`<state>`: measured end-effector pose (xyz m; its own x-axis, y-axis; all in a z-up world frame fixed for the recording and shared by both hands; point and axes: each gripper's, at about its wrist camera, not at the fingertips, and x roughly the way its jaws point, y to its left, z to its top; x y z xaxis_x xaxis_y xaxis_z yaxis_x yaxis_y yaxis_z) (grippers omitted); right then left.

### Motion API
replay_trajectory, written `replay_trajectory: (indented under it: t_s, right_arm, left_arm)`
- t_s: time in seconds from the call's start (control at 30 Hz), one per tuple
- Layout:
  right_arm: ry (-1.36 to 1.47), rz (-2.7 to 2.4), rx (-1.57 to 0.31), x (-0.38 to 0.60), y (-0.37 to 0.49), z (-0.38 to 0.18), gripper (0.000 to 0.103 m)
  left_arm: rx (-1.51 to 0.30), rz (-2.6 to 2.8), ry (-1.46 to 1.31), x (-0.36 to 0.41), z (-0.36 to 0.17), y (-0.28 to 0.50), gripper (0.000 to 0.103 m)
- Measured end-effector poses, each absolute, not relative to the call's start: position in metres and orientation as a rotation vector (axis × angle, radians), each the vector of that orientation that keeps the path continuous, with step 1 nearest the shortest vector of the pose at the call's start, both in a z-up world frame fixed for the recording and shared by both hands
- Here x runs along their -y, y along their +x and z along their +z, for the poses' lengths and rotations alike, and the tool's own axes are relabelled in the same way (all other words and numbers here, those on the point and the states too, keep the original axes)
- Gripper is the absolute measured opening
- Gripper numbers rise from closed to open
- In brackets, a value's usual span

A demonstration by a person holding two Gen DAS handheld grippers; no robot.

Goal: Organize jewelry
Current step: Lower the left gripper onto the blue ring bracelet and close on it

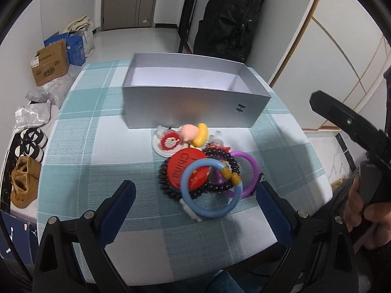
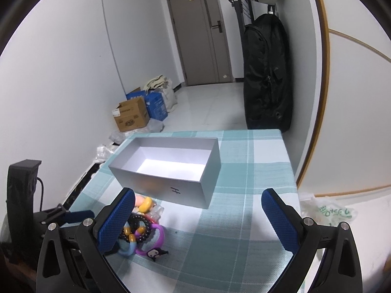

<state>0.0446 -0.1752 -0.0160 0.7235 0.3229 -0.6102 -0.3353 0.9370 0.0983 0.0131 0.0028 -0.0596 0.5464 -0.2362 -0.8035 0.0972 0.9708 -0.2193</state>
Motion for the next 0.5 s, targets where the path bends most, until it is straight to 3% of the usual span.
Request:
replay_trajectory:
  t_s: [0.33, 0.37, 0.4, 0.5]
  right_arm:
    - [0.016, 0.363, -0.684, 0.18, 0.048, -0.015, 0.103]
    - [0.019, 0.362, -0.684, 0.181, 0.048, -0.014, 0.103]
    - [0.021, 0.362, -0.684, 0.181, 0.048, -0.015, 0.103]
    - [0.025, 0.36, -0.682, 0.183, 0.048, -0.014, 0.103]
  left_arm:
    - [-0.938, -0.159, 0.059, 0.021, -0.063, 0.011, 0.096]
    - [-0.934, -0.159, 0.086, 0.024, -0.064, 0.01, 0.094]
    - [-0.931, -0.162, 0.105, 0.025, -0.064, 0.008, 0.082]
    - [-0.948, -0.175, 0.141, 0.026, -0.068, 0.007, 0.063]
